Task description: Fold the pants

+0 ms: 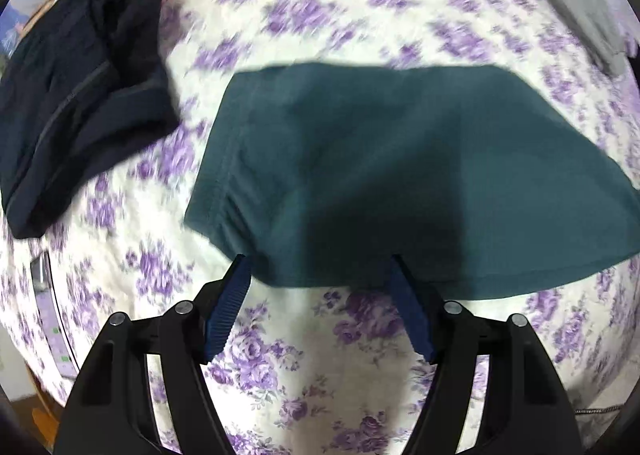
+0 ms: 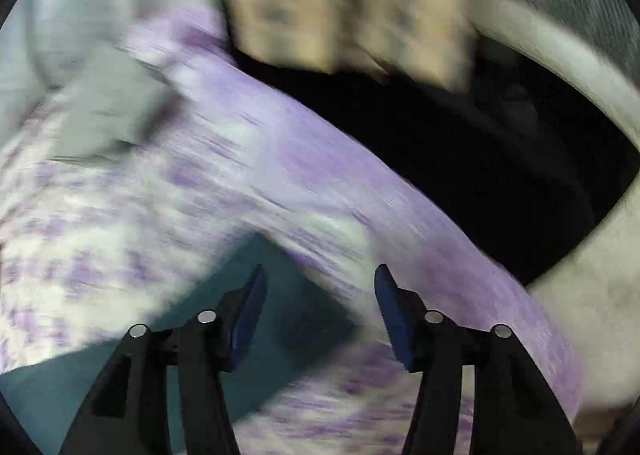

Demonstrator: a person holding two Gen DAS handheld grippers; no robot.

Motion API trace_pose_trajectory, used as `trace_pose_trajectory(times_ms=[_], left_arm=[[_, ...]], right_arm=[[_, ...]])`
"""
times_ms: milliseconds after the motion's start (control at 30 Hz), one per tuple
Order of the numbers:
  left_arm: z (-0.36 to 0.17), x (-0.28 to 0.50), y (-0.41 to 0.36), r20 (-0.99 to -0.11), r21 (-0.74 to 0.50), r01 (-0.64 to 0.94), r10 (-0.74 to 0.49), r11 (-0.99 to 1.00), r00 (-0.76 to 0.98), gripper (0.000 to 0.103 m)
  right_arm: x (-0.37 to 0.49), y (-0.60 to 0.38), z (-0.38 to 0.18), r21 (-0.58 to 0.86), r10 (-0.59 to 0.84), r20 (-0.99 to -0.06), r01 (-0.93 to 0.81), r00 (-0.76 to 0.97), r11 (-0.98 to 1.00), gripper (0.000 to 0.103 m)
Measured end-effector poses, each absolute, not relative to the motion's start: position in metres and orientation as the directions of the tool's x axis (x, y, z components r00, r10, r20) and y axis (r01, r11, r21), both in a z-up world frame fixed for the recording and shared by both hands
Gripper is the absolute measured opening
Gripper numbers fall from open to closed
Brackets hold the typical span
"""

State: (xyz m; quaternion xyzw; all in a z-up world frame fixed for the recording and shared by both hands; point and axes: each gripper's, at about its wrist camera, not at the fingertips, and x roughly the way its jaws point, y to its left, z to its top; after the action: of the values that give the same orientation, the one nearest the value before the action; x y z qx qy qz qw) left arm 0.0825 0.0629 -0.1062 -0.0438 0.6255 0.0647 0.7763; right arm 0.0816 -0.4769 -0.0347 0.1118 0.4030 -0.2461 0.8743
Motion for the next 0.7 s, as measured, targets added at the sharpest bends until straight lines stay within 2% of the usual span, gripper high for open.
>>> trace_pose_trajectory(times_ms=[100, 133, 167, 267, 400, 700], left_arm=[[-0.109, 0.086, 0.067, -0.977, 0.04, -0.166, 0.073, 0.985, 0.2, 0.073], [-0.111, 0.086, 0.068, -0.979, 0.039, -0.178, 0.073, 0.983, 0.189, 0.073], [-0.114, 0.088, 0.071, -0.982, 0.036, -0.199, 0.071, 0.979, 0.176, 0.073], [-0.118, 0.084, 0.087, -0.985, 0.021, -0.257, 0.064, 0.966, 0.16, 0.073], [-0.121, 0.077, 0.11, -0.986, 0.022, -0.292, 0.069, 0.956, 0.151, 0.073], [-0.136, 0.071, 0.137, -0.989, 0.002, -0.316, 0.05, 0.949, 0.142, 0.074]], right_arm=[[0.104, -0.407, -0.027, 0.172, -0.023, -0.759, 0.235, 0.65, 0.957, 0.058], [0.112, -0.368, -0.032, 0.237, 0.135, -0.767, 0.081, 0.628, 0.968, 0.058], [0.115, -0.341, -0.036, 0.265, 0.218, -0.776, -0.008, 0.592, 0.964, 0.057], [0.104, -0.243, -0.056, 0.311, 0.428, -0.808, -0.324, 0.405, 0.894, 0.046], [0.076, -0.178, -0.083, 0.237, 0.418, -0.867, -0.513, 0.271, 0.825, 0.046], [0.059, -0.147, -0.096, 0.161, 0.383, -0.891, -0.618, 0.246, 0.77, 0.045]])
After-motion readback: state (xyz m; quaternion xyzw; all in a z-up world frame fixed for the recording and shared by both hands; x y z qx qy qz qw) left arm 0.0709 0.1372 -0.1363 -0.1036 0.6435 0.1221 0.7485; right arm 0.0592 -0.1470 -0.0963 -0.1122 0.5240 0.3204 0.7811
